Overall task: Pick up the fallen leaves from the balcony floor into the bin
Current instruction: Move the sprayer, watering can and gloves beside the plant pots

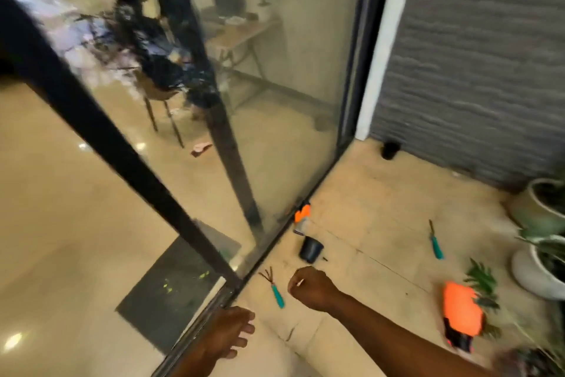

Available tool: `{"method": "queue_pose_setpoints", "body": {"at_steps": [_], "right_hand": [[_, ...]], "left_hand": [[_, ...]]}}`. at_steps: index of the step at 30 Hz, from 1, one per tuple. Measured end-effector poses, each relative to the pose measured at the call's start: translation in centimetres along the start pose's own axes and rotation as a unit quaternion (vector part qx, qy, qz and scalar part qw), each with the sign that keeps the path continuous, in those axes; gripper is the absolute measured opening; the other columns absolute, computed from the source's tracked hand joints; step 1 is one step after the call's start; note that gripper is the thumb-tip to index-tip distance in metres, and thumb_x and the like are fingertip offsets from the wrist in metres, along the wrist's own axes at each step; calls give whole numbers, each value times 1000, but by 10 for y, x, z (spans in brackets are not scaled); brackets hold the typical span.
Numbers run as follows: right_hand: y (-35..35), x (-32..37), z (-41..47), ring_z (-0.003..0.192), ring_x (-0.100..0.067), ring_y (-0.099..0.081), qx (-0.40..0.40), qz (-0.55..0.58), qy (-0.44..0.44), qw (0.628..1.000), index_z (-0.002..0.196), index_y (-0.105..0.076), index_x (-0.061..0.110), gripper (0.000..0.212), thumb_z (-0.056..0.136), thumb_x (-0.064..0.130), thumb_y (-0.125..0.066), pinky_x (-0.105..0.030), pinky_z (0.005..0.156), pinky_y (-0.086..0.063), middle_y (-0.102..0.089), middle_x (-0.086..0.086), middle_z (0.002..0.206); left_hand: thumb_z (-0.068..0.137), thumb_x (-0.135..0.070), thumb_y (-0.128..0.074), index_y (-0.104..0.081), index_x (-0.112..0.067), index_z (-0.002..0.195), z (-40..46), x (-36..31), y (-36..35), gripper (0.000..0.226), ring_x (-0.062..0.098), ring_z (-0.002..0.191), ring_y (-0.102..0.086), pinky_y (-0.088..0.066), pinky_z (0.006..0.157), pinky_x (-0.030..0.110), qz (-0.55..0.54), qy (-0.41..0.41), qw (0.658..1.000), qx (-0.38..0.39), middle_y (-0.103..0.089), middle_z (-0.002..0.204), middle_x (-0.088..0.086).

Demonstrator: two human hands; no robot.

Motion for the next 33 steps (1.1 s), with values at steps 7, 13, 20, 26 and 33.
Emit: {"method": "queue_pose_setpoints", "body": {"at_steps": [7, 13, 20, 26, 33], "right_hand": [[51, -72, 6, 108, -16, -66, -73, 116, -111, 984, 84, -66, 30, 2, 86, 30, -66, -14, 80, -41, -67, 5, 108], [59, -114, 3, 103, -23, -69, -136, 234, -186, 944, 73, -66, 28, 15, 68, 43, -63, -26, 87, -51, -72, -1, 103], [88, -143, -50, 85, -23, -59, -236, 291, -278, 885, 104, -73, 6, 27, 87, 24, -62, -31, 71, -48, -71, -11, 96], [102, -176, -93, 86, -19, -59, -311, 334, -310, 834, 105, -72, 13, 19, 90, 20, -62, -19, 58, -40, -66, -2, 97], [125, -230, -130, 86, -19, -57, -344, 371, -332, 796, 108, -72, 12, 22, 90, 17, -60, -18, 54, -37, -64, -2, 97]], "left_hand": [[100, -27, -57, -73, -15, 104, 57, -76, -44, 20, 17, 65, -57, -36, 62, 24, 124, -19, 991, 47, -73, 81, 2], [101, -28, -58, -70, -12, 112, 107, -119, -47, 22, 21, 63, -57, -36, 57, 21, 211, -9, 971, 111, -74, 91, 7], [98, -28, -61, -69, -12, 106, 121, -183, -81, 20, 22, 62, -55, -35, 63, 25, 347, -57, 923, 157, -74, 89, 8], [101, -34, -54, -70, -17, 108, 123, -221, -142, 24, 25, 81, -63, -46, 76, 32, 440, -81, 878, 168, -75, 104, 8], [96, -33, -63, -71, -13, 107, 115, -240, -245, 24, 18, 51, -51, -32, 56, 20, 489, -99, 833, 240, -70, 74, 2]]}}
Point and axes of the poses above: each hand's wrist, its own z-axis towards the middle knuckle, its own y-axis out of the back of the hand, x = y × z, the point moved 5 cm from there along z, towards the middle knuckle
